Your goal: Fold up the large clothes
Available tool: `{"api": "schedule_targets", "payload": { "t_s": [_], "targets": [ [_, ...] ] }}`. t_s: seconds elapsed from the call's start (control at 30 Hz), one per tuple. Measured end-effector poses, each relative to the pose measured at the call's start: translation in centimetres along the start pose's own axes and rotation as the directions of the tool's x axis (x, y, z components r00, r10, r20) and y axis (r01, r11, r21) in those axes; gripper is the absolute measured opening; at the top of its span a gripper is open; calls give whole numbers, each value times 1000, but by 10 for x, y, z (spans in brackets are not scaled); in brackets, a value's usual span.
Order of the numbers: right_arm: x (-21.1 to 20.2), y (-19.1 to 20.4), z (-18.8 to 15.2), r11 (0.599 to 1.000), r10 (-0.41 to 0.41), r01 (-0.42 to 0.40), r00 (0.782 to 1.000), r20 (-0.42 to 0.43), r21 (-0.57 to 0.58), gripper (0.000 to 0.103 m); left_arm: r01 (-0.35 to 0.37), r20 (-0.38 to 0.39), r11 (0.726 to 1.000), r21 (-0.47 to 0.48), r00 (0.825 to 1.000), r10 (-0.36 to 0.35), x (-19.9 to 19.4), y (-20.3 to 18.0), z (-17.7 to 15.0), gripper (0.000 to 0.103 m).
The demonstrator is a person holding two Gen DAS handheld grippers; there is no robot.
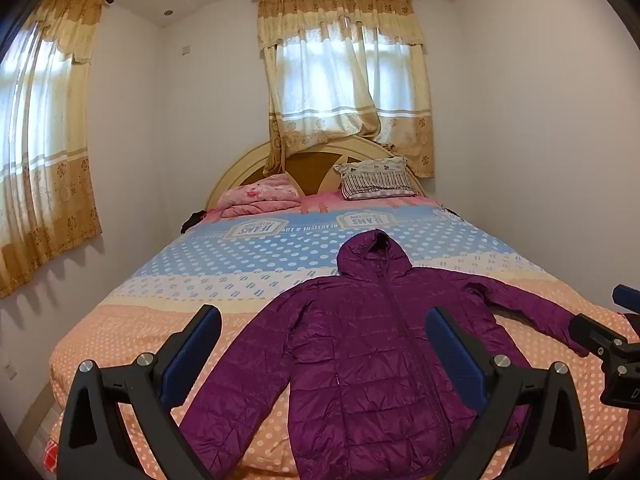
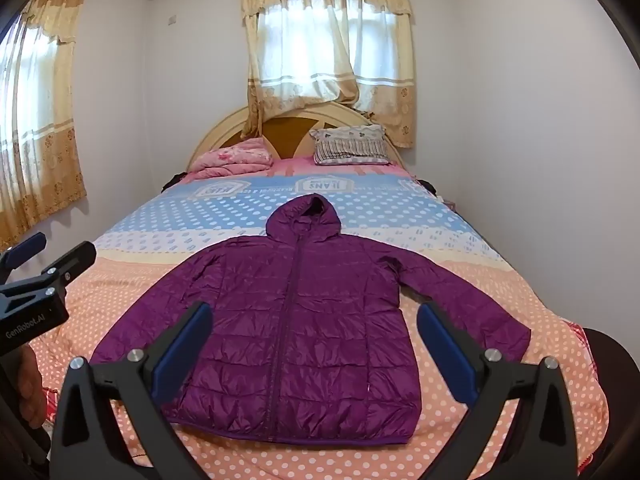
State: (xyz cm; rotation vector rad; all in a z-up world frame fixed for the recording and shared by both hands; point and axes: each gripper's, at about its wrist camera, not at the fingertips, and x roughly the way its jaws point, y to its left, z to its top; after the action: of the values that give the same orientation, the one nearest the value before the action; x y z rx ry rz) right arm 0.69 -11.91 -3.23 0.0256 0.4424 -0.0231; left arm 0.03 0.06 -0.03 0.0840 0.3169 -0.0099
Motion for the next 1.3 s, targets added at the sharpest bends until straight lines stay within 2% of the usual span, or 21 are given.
{"api": "schedule_targets", "payload": {
  "t_s": [0.03,0.1,0.23,0.57,0.7,1.3],
  "targets": [
    [1,1,0,1000,-8,8,1000,-23,-16,103,0,-2,1000,-7,1000,0,0,0,0,102],
    [1,1,0,1000,-8,7,1000,-11,-14,103,7,-19,1000,-18,1000,-7,4,2,1,102],
    [2,3,-1,1000,-11,11,1000,-16,-5,103,16,5,999,-32,1000,-16,1,9,-5,102],
    [1,-3,3,1000,2,-1,1000,-20,11,103,18,-5,999,-29,1000,-18,6,1,-7,102],
    [5,-2,-7,1000,4,-4,1000,-21,15,103,17,-7,999,-33,1000,-18,5,3,-6,102],
    [9,-2,-11,1000,3,-3,1000,-30,17,103,15,-9,999,-37,1000,-15,7,7,-5,102]
  ]
}}
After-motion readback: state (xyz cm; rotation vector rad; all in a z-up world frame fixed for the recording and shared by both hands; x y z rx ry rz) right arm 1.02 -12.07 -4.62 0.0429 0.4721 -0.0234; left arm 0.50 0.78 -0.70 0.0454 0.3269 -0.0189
